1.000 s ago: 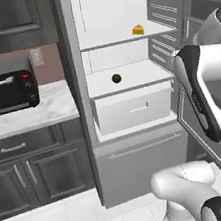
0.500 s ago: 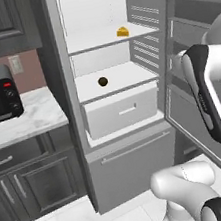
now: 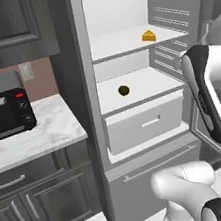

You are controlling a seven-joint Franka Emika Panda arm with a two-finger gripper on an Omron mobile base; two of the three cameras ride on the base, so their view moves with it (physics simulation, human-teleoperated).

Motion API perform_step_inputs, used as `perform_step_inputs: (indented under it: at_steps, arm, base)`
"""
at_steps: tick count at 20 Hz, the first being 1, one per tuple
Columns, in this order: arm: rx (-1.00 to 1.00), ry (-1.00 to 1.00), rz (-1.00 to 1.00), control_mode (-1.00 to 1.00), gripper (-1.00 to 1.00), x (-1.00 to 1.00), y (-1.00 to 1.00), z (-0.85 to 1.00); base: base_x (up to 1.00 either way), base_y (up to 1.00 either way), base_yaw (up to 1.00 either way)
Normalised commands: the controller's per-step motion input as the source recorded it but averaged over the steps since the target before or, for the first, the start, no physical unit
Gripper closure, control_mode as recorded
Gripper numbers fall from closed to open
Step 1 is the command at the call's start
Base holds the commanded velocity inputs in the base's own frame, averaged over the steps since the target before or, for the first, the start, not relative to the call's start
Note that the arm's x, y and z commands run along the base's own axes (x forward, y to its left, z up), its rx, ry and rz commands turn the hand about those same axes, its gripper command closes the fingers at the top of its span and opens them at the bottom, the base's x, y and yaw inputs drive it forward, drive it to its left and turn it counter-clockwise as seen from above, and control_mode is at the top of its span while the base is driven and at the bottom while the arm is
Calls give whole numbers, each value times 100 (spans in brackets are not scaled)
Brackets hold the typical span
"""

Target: Take the cheese, fish, and avocado from the fridge and place them on the plate on the dining counter to create an appetizer plate.

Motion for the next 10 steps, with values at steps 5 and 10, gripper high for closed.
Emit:
perform_step_inputs:
  at_steps: [5, 10]
  arm:
    - [0, 0, 0, 100, -100, 0, 0, 0]
    - [0, 0, 0, 100, -100, 0, 0, 0]
  base:
    - [53, -11, -3]
    - [59, -19, -6]
